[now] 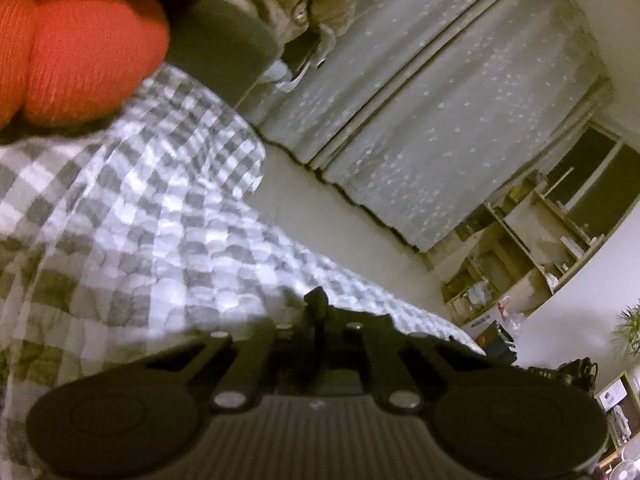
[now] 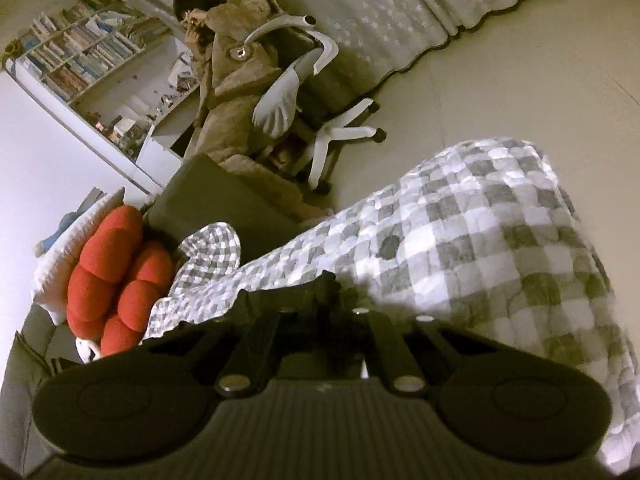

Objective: Fold clothes

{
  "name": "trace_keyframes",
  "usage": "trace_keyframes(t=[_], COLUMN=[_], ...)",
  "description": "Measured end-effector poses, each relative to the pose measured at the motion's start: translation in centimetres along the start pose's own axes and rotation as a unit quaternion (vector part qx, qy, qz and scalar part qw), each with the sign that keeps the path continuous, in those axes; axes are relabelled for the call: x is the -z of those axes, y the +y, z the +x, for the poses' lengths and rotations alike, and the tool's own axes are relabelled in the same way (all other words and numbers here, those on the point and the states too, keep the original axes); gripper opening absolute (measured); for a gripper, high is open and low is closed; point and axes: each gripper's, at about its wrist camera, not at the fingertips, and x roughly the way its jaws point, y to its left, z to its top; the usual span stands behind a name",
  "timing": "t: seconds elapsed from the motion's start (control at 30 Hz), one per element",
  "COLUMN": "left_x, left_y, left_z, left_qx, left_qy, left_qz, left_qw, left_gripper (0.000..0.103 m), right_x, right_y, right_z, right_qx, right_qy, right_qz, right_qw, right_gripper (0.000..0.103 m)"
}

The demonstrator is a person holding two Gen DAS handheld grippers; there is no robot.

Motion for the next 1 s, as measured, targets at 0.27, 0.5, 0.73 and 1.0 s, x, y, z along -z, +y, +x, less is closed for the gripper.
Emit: trace_keyframes(t=[0.27,0.5,0.73,1.0], left_x=[-0.3,1.1,4.2,8.8], left_y=[-2.2,-4.0,-5.1,-5.0], left_z=[-3.3,-7.2,-11.4,-14.9], left_qx=[0.030,0.060,0.088,0.105], left_qy=[-0.036,-0.040,-0.017,0.027], left_qz=[0.021,0.044,0.065,0.073], left_qw=[0.9987,0.9964,0.9938,0.9914], left_gripper=[0.003,0.003,0.003,0.003], right_x=[0.0,1.1,3.5,8.0], right_y=[1.5,3.7,5.2,5.0], right_z=[-3.3,-6.5,-9.7,-12.1], right_qx=[-0.030,-0.067,-0.089,-0.086], right_qy=[-0.027,-0.036,-0.026,0.006], right_qz=[0.001,-0.011,-0.022,-0.027], right_qw=[0.999,0.997,0.995,0.996], right_gripper=[0.006,0.006,0.006,0.006])
